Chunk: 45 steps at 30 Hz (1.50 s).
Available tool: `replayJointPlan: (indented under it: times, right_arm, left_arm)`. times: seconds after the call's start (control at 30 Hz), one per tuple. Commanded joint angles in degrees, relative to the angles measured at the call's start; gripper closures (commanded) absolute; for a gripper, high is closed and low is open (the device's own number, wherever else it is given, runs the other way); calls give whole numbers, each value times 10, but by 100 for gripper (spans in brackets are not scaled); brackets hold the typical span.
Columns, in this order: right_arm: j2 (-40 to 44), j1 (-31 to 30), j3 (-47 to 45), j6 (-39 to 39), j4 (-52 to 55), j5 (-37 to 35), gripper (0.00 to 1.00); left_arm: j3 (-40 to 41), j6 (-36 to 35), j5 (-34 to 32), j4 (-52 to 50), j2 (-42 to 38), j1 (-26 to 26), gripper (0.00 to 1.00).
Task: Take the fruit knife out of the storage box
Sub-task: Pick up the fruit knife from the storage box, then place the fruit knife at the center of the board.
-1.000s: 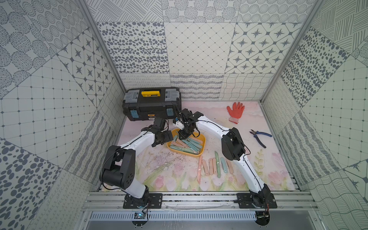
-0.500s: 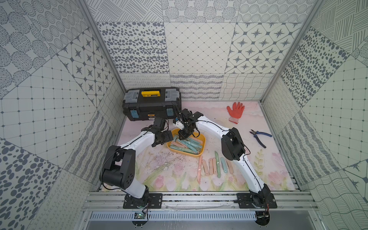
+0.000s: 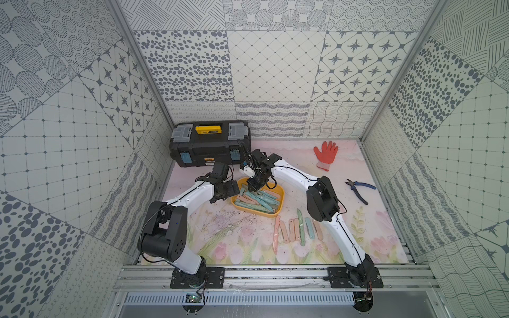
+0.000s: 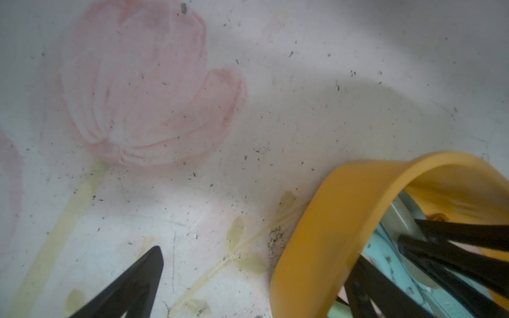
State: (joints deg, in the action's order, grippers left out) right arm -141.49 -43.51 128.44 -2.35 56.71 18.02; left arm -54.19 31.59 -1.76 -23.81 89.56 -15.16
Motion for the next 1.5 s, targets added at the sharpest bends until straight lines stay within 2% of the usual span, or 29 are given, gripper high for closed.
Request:
replayJointPlan:
  times: [0.0, 0.27, 0.6, 0.9, 1.17, 1.33, 1.47]
  right_arm:
    - [18, 1, 2, 3, -13, 9, 90]
    - [41, 1, 1, 8, -5, 13, 91]
    - [113, 1, -34, 26, -9, 21, 92]
    - [272, 23, -240, 93, -111, 29, 92]
    - [432, 104, -467, 201, -240, 78, 93]
    - [486, 156, -576, 247, -286, 93, 94]
    - [495, 191, -633, 279, -318, 111, 94]
  left_arm:
    - [-2, 7, -13, -13, -4, 1, 1]
    - [-1, 7, -13, -13, -5, 1, 1]
    - [-2, 7, -11, -12, -2, 1, 1]
    - [-4, 8, -8, -9, 0, 1, 1]
    - [-1, 8, -8, -9, -2, 1, 1]
    - [-2, 7, -8, -10, -3, 1, 1]
    - [-5, 8, -6, -10, 0, 1, 1]
